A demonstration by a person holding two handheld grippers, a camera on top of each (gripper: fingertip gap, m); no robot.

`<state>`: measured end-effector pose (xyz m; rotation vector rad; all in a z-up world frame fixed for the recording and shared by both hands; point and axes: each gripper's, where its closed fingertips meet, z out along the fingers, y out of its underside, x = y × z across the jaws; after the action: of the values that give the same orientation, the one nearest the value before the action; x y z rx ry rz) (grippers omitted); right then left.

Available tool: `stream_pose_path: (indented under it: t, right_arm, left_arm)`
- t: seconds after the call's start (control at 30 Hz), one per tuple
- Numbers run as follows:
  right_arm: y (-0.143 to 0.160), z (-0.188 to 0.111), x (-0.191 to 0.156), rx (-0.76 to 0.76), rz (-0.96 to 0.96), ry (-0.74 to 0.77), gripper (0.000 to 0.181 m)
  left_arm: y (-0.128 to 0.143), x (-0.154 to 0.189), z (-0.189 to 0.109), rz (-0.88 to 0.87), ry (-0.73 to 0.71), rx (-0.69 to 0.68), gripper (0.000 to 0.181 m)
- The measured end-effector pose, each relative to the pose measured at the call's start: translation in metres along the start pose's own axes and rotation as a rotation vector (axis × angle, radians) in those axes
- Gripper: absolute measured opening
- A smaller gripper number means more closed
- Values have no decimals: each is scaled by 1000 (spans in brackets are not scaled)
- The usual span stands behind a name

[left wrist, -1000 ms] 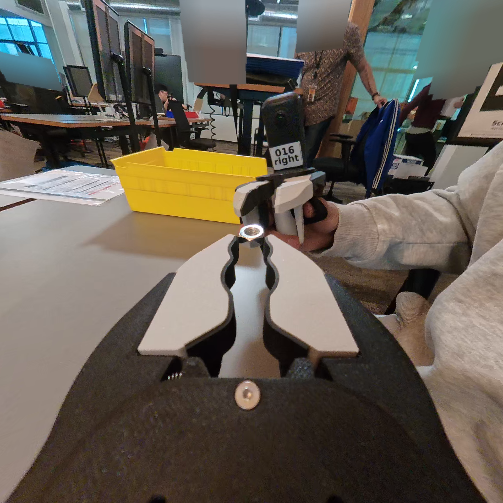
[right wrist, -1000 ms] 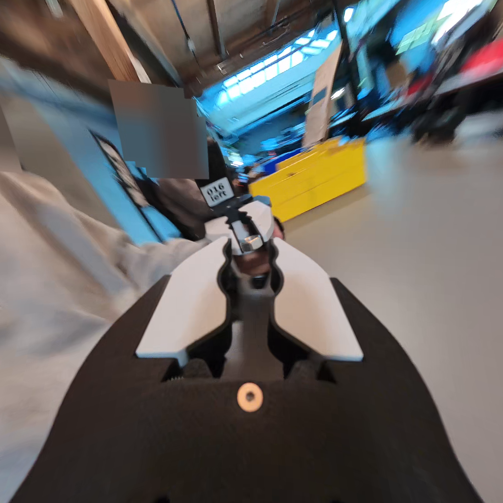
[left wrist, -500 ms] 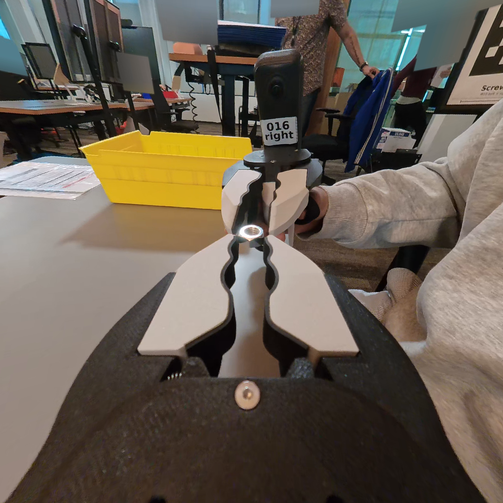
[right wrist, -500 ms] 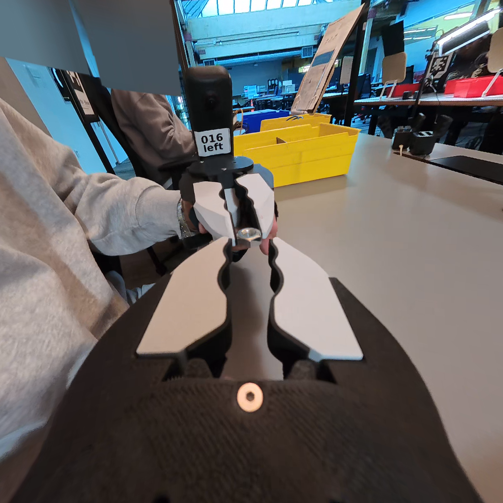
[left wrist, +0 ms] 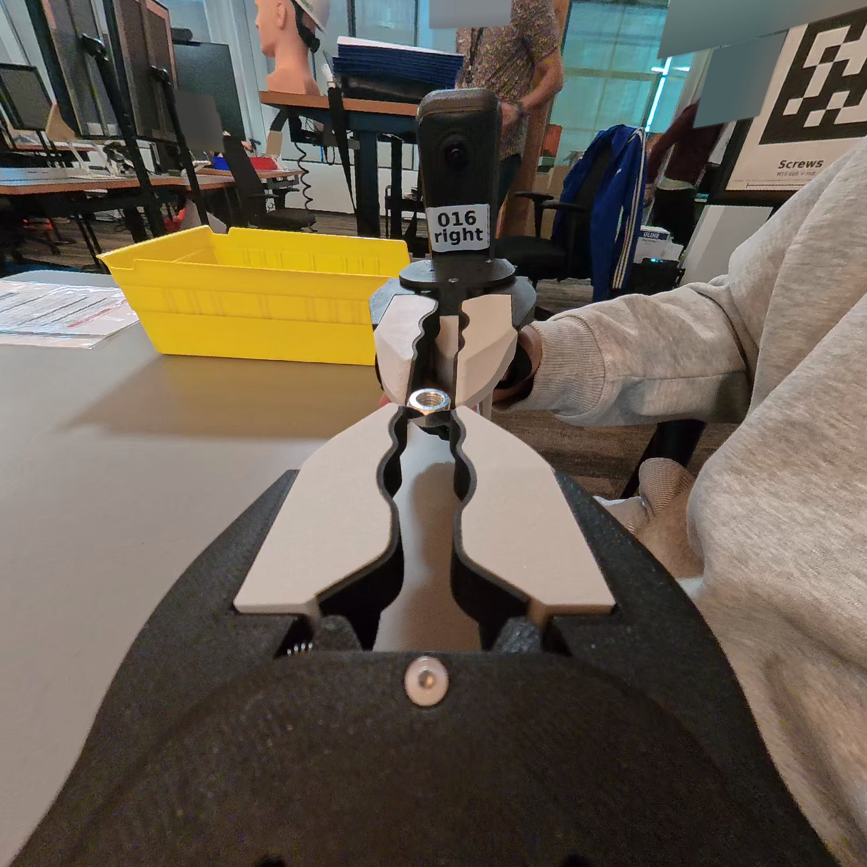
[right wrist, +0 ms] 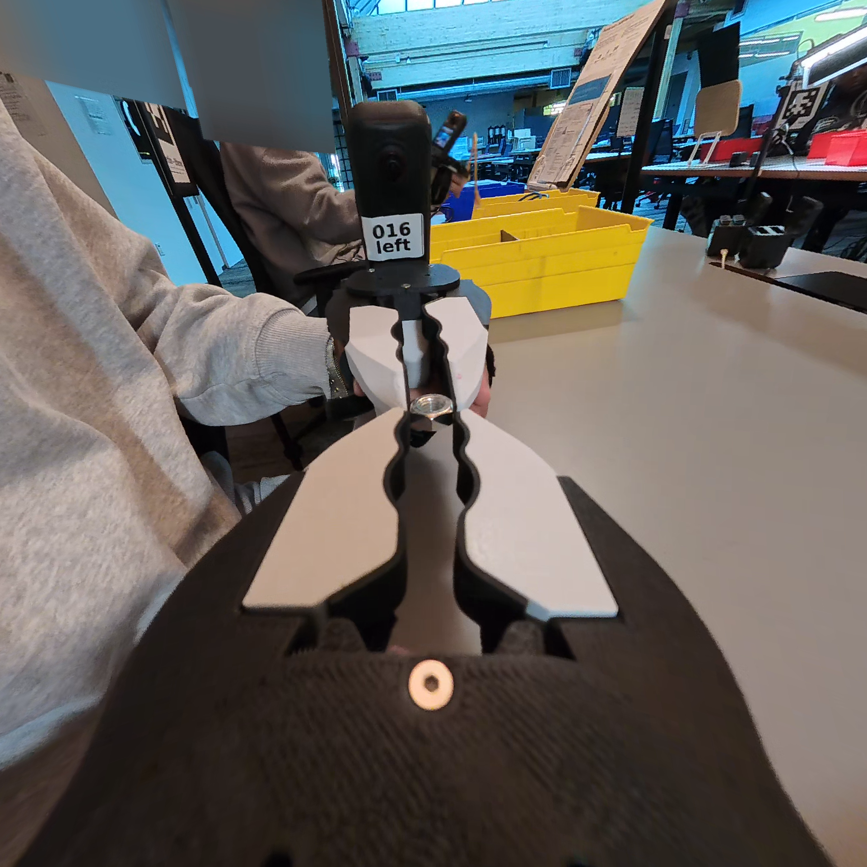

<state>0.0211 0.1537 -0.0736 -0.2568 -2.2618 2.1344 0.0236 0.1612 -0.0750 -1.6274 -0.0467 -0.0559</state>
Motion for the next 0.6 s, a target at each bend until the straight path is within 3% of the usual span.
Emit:
stream_pose_path:
  t: [0.6]
  right_arm:
    - [-18,-11,7,82,-13,58,17]
  left_arm:
    - [-2,-11,-1,-21,-54,31,21]
